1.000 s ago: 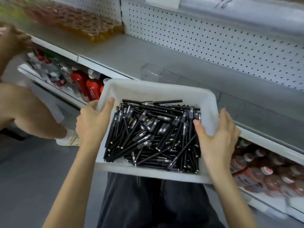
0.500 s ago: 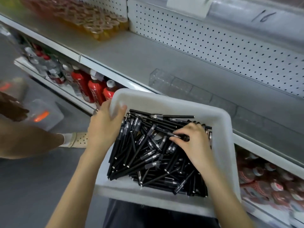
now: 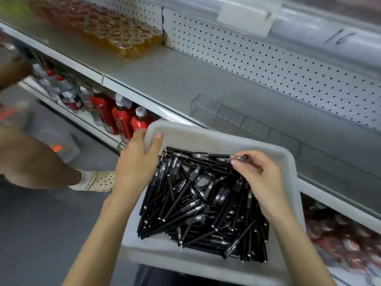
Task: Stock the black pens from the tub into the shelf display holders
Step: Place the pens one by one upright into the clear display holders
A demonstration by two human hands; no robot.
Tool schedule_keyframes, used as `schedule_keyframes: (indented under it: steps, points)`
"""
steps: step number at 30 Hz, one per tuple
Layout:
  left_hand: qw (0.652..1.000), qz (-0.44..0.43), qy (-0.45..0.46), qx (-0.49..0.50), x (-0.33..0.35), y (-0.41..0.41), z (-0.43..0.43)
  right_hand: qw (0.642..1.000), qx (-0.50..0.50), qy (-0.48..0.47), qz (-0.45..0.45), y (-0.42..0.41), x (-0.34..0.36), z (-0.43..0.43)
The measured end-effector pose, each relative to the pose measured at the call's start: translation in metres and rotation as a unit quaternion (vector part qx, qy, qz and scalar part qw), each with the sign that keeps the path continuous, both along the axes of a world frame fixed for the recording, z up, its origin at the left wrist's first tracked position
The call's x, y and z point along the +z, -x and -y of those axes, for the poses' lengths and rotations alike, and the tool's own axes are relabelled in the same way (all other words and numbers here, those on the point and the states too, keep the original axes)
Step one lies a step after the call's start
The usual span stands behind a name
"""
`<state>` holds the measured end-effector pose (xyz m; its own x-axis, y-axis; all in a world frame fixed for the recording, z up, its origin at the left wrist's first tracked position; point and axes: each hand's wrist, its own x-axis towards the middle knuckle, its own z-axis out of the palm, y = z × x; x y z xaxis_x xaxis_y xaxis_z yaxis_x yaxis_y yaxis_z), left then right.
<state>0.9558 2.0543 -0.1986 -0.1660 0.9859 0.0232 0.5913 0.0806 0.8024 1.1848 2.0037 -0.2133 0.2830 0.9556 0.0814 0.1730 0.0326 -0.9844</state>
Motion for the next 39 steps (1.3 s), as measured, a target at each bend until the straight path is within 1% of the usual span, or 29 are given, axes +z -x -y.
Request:
schedule_keyframes:
  steps: [2,5,9,13,15,18,22,25,30,39]
  points:
    - [1.000,-0.006,0.003,-0.018,0.003,-0.003,-0.015,0.999,-0.011,-0.021,-0.029,0.000,0.016,-0.014]
    - [0.999,-0.017,-0.011,-0.041,0.009,-0.012,-0.039,0.996,-0.028,-0.077,-0.026,0.001,0.045,-0.041]
    - [0.996,-0.055,-0.019,-0.062,0.017,-0.023,-0.068,0.985,-0.058,-0.163,0.028,0.005,0.077,-0.081]
    - [0.985,-0.143,0.003,-0.094,0.014,-0.023,-0.082,0.976,-0.056,-0.196,0.077,0.010,0.091,-0.119]
    - [0.982,-0.159,0.011,-0.098,0.010,-0.017,-0.084,0.976,-0.043,-0.192,0.094,0.012,0.089,-0.137]
    - [0.984,-0.145,0.032,-0.097,0.005,-0.010,-0.080,0.976,-0.027,-0.183,0.112,0.014,0.078,-0.160]
    - [0.992,-0.066,0.029,-0.103,-0.005,-0.006,-0.080,0.976,-0.034,-0.170,0.129,0.013,0.063,-0.183]
    - [0.994,-0.033,0.019,-0.103,-0.007,-0.004,-0.083,0.972,-0.034,-0.173,0.153,0.010,0.055,-0.195]
    - [0.994,-0.030,0.009,-0.102,-0.011,-0.004,-0.085,0.963,-0.007,-0.145,0.228,0.009,0.044,-0.213]
    - [0.994,-0.041,-0.002,-0.099,-0.013,-0.003,-0.081,0.964,0.005,-0.061,0.258,0.012,0.036,-0.226]
